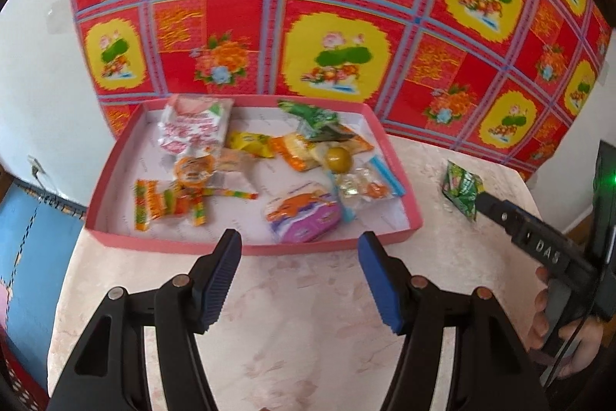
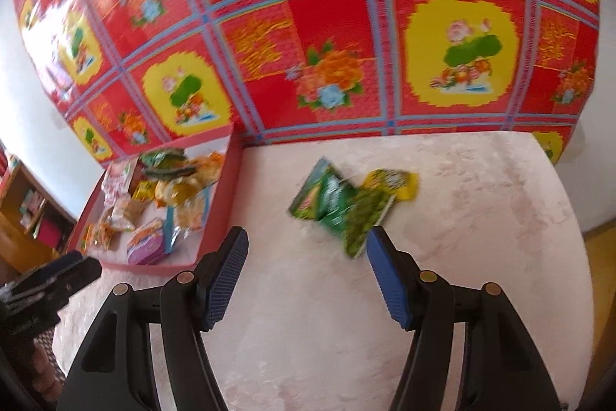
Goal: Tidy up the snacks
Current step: 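Withdraw both grippers from the tray toward the remaining green bag and yellow candy, then grasp the second green pea bag with the left gripper, then grasp the small yellow candy with the right gripper while the left gripper holds the green bag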
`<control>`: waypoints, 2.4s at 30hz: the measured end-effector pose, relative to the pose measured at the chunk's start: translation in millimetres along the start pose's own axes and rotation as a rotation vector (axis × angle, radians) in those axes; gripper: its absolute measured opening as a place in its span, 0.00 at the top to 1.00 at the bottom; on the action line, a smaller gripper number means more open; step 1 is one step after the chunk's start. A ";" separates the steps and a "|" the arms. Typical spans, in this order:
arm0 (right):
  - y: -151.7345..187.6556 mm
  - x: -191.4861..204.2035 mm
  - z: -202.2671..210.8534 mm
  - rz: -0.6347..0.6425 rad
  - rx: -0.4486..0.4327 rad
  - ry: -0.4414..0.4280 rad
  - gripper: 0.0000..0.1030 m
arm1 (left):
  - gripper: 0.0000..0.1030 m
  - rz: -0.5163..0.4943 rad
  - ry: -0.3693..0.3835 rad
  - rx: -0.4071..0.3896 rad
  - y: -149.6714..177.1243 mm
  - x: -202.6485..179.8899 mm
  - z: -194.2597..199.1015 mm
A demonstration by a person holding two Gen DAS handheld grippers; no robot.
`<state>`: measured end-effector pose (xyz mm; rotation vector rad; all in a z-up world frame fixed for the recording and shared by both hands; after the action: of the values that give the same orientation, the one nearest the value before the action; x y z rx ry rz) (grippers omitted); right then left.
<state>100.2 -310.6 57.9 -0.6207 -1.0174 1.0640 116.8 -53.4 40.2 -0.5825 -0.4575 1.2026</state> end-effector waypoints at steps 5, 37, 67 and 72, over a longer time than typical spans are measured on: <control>-12.3 -22.0 -0.6 -0.102 0.007 0.003 0.36 | 0.35 -0.046 0.033 -0.012 -16.0 -24.7 -4.7; -37.8 -84.7 -25.5 -0.326 0.078 0.060 0.37 | 0.35 -0.329 0.164 0.072 -72.7 -173.8 -115.9; -32.9 -75.6 -35.2 -0.306 0.092 0.063 0.37 | 0.55 -0.216 0.170 0.015 -66.6 -136.7 -91.2; -34.5 -62.6 -41.1 -0.246 0.109 0.068 0.37 | 0.55 -0.187 0.145 -0.007 -68.6 -123.6 -76.2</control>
<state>143.4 -379.7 45.5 -0.4287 -0.9430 0.8698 176.5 -201.5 22.5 -0.6146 -0.3848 0.9738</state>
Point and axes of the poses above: each gripper's, at about its wrist camera, not at the fingertips, and z roughly against the way its jaws point, x to its left, y to its underside, the point moved 4 cm from there along -z, roughly the way its jaws point, and after that the axes turned 12 degrees about -z, right-handed, at the moved point
